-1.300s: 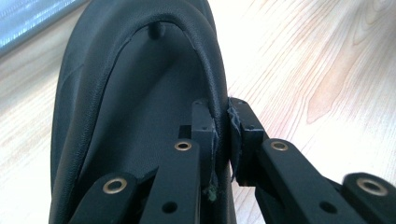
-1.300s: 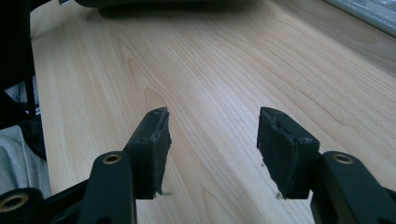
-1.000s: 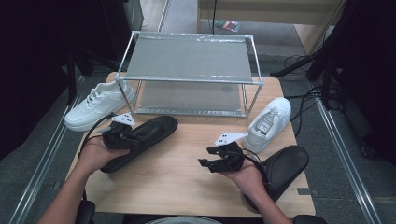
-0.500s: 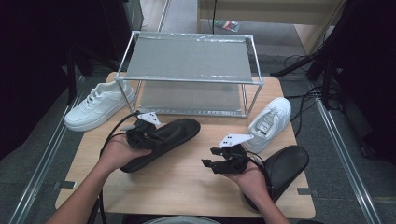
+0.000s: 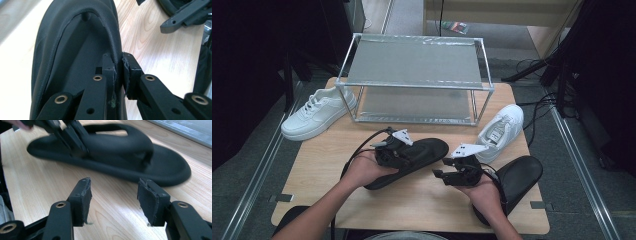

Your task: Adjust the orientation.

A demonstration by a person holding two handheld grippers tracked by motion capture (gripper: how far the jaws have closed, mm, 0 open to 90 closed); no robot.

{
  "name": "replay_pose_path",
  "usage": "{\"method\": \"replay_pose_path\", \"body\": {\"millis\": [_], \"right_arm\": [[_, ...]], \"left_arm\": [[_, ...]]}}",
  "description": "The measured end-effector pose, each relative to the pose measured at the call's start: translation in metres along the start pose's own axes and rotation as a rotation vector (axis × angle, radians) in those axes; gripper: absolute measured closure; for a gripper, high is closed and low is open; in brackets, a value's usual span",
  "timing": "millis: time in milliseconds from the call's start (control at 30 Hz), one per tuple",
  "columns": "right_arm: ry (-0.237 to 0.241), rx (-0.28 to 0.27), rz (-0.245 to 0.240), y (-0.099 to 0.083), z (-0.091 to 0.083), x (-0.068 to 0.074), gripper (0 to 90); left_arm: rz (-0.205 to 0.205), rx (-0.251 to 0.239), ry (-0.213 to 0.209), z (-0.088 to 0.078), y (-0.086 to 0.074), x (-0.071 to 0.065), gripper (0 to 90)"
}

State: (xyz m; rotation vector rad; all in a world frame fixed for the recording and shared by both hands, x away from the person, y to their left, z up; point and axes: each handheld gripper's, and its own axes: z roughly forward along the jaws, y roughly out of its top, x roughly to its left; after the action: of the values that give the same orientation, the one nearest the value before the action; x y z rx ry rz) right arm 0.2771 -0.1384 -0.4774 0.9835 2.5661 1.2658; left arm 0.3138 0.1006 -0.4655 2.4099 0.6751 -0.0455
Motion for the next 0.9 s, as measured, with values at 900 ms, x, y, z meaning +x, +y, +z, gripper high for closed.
{"method": "replay_pose_path", "body": {"millis": [900], "right_arm": [[-0.024,0.016,0.005,-0.001,0.010,-0.003,48.0]], "left_arm": [[-0.006,-0.045,-0.060,-0.001,-0.014,0.009,62.1]]}}
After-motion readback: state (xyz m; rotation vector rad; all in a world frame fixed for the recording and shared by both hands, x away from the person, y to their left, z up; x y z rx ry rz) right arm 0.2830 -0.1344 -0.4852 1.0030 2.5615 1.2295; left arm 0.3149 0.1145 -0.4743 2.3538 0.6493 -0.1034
